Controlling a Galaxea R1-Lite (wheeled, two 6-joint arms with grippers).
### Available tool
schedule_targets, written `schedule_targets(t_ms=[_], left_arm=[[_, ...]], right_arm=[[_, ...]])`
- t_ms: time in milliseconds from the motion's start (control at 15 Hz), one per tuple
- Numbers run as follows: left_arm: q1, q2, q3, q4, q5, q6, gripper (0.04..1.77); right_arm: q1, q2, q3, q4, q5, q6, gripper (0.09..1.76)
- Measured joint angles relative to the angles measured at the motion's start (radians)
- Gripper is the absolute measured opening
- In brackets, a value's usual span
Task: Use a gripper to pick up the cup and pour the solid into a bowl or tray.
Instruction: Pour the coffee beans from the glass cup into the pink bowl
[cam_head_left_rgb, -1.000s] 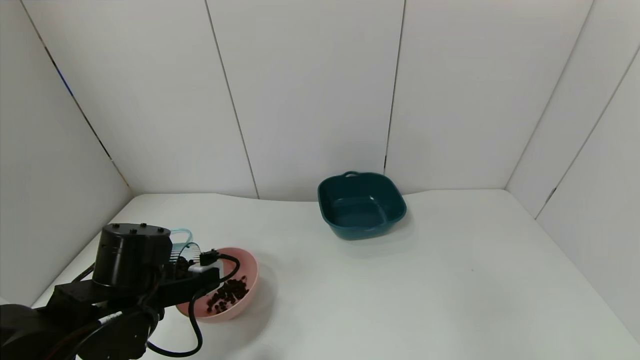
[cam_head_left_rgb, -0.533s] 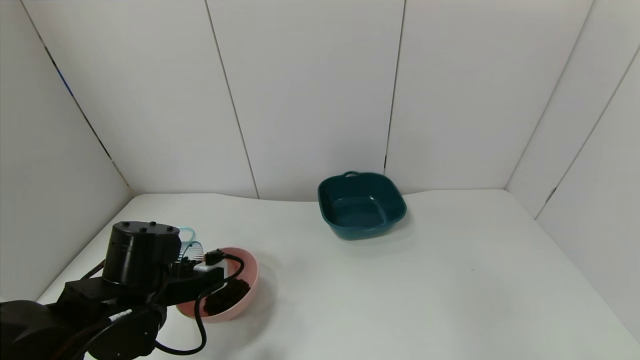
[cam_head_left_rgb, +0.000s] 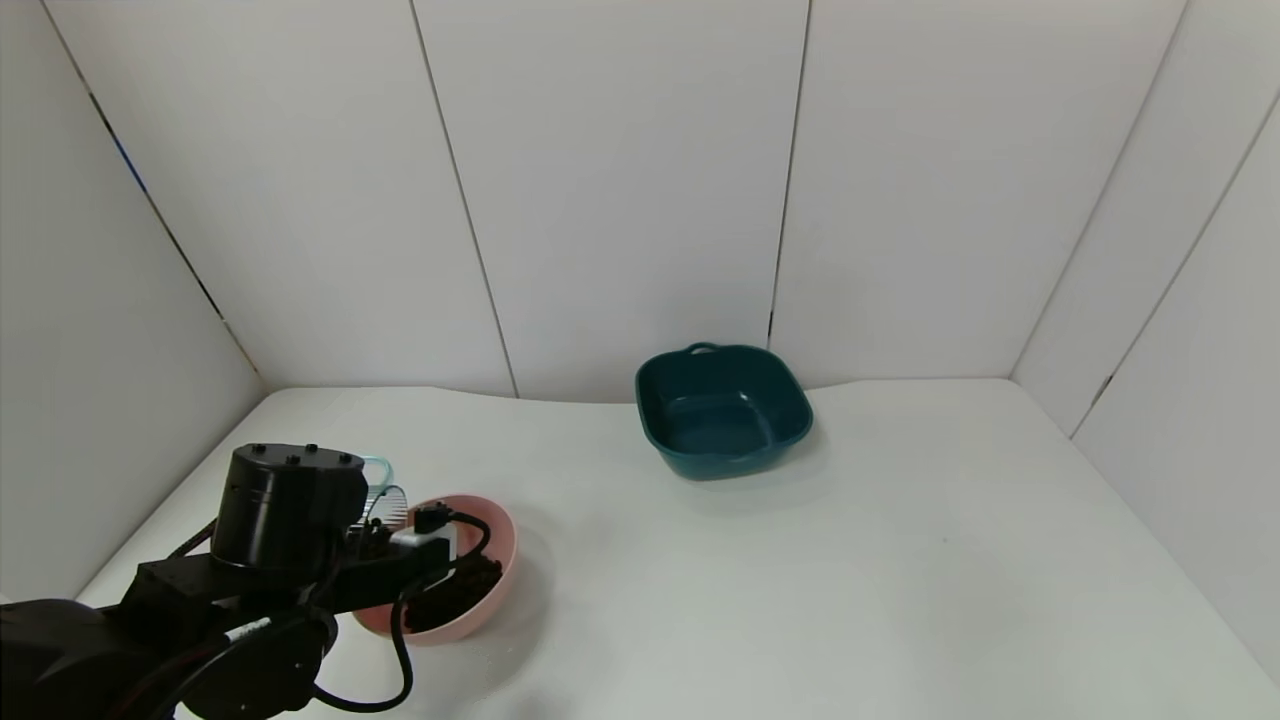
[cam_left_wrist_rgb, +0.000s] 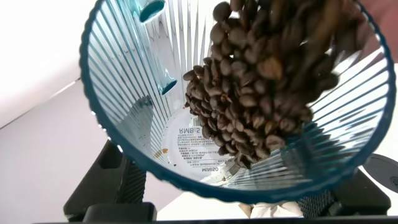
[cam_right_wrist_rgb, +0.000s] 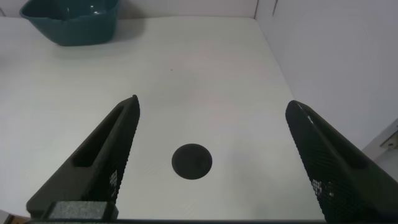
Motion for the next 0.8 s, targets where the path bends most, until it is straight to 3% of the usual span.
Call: schedule_targets(t_ms=[800], left_arm=[[-0.028,0.011,-0.025,0.0,0.045,0.072,1.28]], right_arm=[[0.0,0.0,0.0,0.0,0.0,0.0,1.71]])
